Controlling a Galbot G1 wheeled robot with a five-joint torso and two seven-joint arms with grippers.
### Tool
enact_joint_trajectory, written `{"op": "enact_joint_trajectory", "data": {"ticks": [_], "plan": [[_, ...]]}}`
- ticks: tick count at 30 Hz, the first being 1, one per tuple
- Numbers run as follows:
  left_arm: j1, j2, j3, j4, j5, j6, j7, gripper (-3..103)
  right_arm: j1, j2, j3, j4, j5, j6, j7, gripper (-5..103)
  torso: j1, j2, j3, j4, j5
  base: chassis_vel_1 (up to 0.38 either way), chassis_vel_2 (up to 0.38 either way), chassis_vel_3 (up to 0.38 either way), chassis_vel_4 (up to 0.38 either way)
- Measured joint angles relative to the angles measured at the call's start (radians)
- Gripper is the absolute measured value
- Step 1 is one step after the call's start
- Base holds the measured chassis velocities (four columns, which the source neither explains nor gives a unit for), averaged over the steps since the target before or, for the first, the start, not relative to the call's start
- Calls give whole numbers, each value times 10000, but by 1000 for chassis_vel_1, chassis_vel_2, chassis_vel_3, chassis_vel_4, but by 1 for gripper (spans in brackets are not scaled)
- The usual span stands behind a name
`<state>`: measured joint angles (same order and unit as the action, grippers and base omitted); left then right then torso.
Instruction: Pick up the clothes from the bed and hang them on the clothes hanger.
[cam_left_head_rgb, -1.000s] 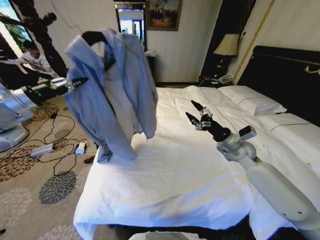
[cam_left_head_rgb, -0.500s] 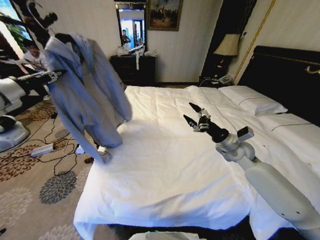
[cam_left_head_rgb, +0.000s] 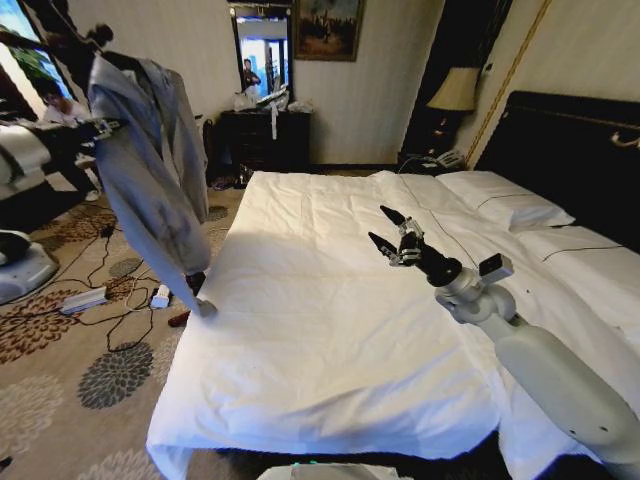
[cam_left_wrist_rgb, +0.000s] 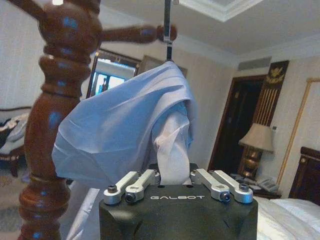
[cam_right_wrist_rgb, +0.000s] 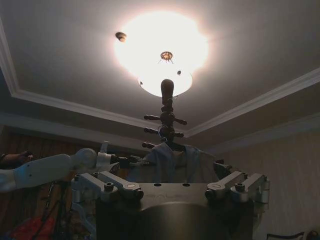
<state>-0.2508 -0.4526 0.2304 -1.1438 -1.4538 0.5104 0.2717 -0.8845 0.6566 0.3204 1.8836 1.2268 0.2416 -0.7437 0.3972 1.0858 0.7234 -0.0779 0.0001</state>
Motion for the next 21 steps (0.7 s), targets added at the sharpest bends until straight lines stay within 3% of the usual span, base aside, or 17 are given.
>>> {"op": "enact_joint_trajectory", "data": {"ticks": [14, 21], "plan": [[-1182, -1407, 491, 2167, 507, 231, -26, 19, -156, 175, -34, -433, -273, 155, -153, 100, 2, 0, 1, -2, 2, 0, 0, 0, 0], [-1403, -1609, 675, 2814, 861, 670, -44, 19, -107, 144, -25, -496, -256, 176, -155, 100, 2, 0, 1, 2, -3, 0, 0, 0, 0]]}}
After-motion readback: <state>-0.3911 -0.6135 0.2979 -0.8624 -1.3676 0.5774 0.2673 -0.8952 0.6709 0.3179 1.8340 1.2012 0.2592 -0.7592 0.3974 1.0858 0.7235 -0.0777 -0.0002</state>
